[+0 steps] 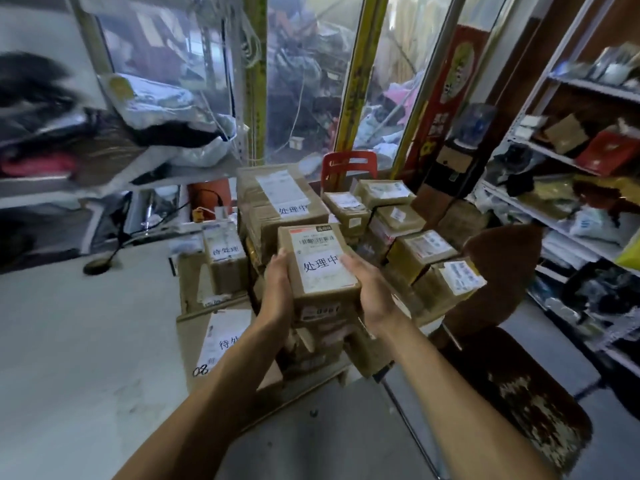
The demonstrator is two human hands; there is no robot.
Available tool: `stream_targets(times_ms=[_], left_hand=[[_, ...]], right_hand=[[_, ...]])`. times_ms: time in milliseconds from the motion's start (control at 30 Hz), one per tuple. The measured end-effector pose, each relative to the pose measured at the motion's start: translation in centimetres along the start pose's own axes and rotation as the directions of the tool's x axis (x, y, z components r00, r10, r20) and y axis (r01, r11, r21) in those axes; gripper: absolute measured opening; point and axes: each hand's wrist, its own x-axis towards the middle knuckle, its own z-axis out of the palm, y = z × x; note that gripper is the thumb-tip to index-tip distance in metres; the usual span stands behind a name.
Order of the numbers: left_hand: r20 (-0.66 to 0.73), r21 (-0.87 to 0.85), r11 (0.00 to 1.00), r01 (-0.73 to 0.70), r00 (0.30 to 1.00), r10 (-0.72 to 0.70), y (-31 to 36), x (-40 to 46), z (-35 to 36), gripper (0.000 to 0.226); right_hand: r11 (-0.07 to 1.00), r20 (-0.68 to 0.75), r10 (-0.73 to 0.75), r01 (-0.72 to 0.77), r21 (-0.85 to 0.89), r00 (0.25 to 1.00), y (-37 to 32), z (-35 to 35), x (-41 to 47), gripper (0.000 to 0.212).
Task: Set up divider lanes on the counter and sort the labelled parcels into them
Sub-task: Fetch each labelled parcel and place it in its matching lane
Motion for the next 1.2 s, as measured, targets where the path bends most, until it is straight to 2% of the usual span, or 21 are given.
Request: stream_targets(times_ms=[100, 233, 300, 400, 500, 667, 933, 1000, 1067, 1133, 1200], left_hand=[[-0.098, -0.015, 1.0, -0.003, 0.995, 0.002, -1.0, 0.9, 0.6, 0.046], [-0.193, -0.038, 0.999, 0.009, 0.981, -0.016, -2.3, 1.3, 2.2, 0.058], [-0.245, -0.032, 0.999, -0.002, 0.97, -0.006, -2.3, 1.3, 3.1, 0.057], [-0.263, -0.012, 1.0, -0.023, 0.965, 0.019, -2.2, 1.5, 4.5, 0.05], [-0.304, 0.009, 0.999, -0.042, 0.952, 0.043, -2.4, 1.6, 5.5, 0.048], [-0.405, 0.044, 0.999, -0.016, 0.914, 0.033, -2.5, 1.0, 6.3, 0.049], [-0.526, 0.04, 0.999, -0.009, 0.85, 0.029, -2.4, 0.6, 6.8, 0.053], [-0.546, 0.061, 0.998, -0.017, 0.836, 0.048, -2.4, 0.4, 6.7, 0.052], [-0.56, 0.118, 0.993, -0.002, 0.826, 0.068, -2.3, -0.2, 6.6, 0.05], [-0.569, 0.141, 0.99, 0.008, 0.819, 0.075, -2.3, -0.8, 6.2, 0.048], [-0.601, 0.17, 0.985, 0.024, 0.795, 0.084, -2.2, -1.4, 5.6, 0.043]], right_hand=[[0.999, 0.124, 0.032, -0.031, -0.009, 0.992, 0.4, -1.2, 2.6, 0.035], [0.995, 0.241, 0.092, -0.095, 0.002, 0.966, 1.6, -3.0, 4.9, 0.035], [0.995, 0.293, 0.092, -0.095, -0.003, 0.952, 1.6, -3.7, 5.8, 0.039], [0.996, 0.347, 0.088, -0.094, -0.001, 0.934, 0.6, -4.7, 6.7, 0.032], [0.996, 0.401, 0.094, -0.088, -0.034, 0.911, 0.5, -5.5, 7.3, 0.034], [0.994, 0.442, 0.111, -0.104, -0.039, 0.89, 1.2, -6.3, 7.5, 0.039], [0.99, 0.403, 0.113, -0.068, -0.125, 0.908, 1.2, -6.5, 7.8, 0.045], [0.974, 0.342, 0.047, 0.033, -0.224, 0.938, 1.2, -6.5, 7.5, 0.06], [0.912, 0.259, -0.105, 0.196, -0.36, 0.96, 1.0, -6.5, 6.8, 0.061], [0.807, 0.185, -0.317, 0.367, -0.462, 0.93, 0.4, -6.2, 6.3, 0.053], [0.688, 0.161, -0.477, 0.48, -0.544, 0.864, -0.2, -5.7, 5.9, 0.046]])
